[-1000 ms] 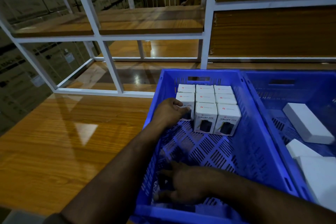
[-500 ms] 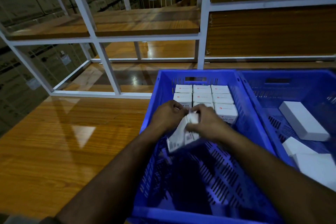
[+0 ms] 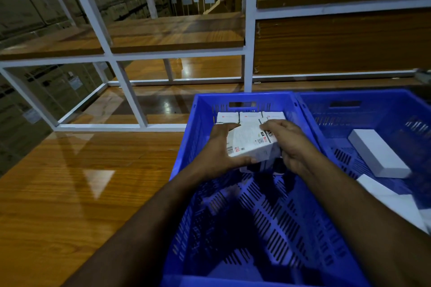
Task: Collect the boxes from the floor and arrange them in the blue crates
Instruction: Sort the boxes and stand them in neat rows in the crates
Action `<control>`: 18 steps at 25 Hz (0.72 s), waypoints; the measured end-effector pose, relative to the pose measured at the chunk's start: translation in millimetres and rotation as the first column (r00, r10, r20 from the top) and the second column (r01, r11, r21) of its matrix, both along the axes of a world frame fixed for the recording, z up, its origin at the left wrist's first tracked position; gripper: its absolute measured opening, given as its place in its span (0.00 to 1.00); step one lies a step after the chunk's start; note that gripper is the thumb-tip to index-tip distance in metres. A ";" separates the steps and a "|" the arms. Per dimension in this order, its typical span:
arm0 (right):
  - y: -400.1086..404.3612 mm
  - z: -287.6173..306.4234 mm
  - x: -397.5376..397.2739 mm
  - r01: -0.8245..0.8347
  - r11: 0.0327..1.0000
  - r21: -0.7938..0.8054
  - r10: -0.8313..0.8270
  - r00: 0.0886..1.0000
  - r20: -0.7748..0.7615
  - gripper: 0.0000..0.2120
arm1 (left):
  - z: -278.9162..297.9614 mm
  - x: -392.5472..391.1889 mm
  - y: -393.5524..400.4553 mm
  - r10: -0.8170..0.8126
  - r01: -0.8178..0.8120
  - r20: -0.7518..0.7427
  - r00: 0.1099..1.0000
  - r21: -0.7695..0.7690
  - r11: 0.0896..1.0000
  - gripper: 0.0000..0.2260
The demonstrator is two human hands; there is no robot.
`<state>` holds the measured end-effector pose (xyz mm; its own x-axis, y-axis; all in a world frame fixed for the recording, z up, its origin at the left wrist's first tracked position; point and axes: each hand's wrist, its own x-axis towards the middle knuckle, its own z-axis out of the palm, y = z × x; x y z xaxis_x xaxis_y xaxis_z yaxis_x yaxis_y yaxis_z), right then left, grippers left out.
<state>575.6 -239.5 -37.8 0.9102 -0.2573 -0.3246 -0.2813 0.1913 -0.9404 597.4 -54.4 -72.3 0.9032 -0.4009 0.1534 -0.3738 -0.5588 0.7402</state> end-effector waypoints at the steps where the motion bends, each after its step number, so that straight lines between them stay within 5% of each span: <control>1: -0.1 1.0 0.5 0.000 1.000 0.020 0.000 1.000 0.003 0.13 | 1.7 0.4 0.2 0.003 -0.003 0.003 1.000 -0.021 1.000 0.38; 4: -5.7 4.4 2.4 0.052 0.989 0.141 -0.055 0.998 0.016 0.16 | 10.8 -2.8 -2.2 -0.053 -0.023 -0.231 0.971 -0.316 0.948 0.26; 6: -9.2 4.0 3.5 0.045 0.988 0.145 -0.054 0.997 0.062 0.13 | 22.1 -8.9 -3.2 -0.182 -0.161 -0.533 0.826 -0.532 0.831 0.26; 9: -6.8 6.5 -1.8 -0.112 0.984 0.139 0.084 0.977 0.196 0.16 | 25.7 -8.8 4.5 -0.285 -0.256 -0.742 0.607 -0.522 0.814 0.27; 12: -1.9 15.4 -9.4 -0.274 0.953 0.127 0.215 0.911 0.353 0.21 | 20.3 -3.6 12.1 -0.356 -0.373 -0.803 0.478 -0.552 0.745 0.24; 14: 2.4 14.6 -10.4 -0.287 0.958 0.025 0.254 0.883 0.395 0.21 | 18.3 0.4 15.0 -0.368 -0.403 -0.797 0.478 -0.571 0.715 0.26; 18: 2.0 4.6 -4.3 -0.114 0.993 -0.008 0.114 0.975 0.193 0.17 | 23.0 2.0 11.5 -0.311 -0.453 -0.757 0.575 -0.611 0.649 0.30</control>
